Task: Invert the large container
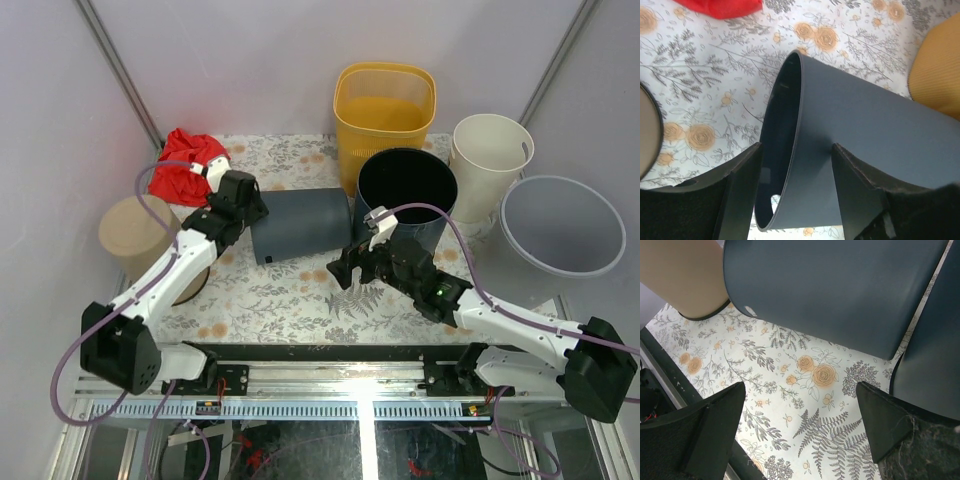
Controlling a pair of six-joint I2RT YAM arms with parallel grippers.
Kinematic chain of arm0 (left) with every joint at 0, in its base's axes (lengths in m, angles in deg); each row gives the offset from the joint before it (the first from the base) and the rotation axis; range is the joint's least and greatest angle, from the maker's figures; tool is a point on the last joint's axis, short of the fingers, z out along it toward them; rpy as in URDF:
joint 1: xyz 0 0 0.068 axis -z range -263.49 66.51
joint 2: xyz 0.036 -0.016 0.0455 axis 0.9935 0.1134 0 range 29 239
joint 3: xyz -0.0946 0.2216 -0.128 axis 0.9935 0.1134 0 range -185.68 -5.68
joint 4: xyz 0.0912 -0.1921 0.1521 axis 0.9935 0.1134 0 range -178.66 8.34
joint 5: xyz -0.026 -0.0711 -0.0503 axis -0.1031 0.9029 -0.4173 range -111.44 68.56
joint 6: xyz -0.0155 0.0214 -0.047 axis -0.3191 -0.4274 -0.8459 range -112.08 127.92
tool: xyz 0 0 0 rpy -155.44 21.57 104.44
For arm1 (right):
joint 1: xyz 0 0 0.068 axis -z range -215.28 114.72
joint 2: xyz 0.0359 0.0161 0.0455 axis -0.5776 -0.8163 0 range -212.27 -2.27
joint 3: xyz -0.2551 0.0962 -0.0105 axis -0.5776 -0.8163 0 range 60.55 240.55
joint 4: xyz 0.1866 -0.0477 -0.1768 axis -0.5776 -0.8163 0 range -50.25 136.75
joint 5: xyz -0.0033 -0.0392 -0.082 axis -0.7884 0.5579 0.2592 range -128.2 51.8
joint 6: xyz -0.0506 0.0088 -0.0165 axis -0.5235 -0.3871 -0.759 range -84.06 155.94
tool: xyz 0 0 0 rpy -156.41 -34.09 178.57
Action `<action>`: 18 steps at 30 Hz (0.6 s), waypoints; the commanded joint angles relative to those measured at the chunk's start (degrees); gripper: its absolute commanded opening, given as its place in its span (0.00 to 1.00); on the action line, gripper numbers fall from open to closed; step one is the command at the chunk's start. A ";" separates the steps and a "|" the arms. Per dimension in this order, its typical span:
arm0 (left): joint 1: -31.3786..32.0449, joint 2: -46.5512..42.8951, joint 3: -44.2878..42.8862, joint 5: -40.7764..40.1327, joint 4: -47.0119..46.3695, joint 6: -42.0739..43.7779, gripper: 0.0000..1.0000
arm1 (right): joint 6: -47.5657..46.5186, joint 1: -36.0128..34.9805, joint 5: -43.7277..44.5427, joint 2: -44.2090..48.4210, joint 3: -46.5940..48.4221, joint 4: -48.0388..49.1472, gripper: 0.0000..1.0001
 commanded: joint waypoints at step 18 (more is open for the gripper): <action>0.44 -19.92 24.38 15.74 -19.93 -9.78 0.49 | 0.67 0.47 1.74 -2.01 2.35 2.84 1.00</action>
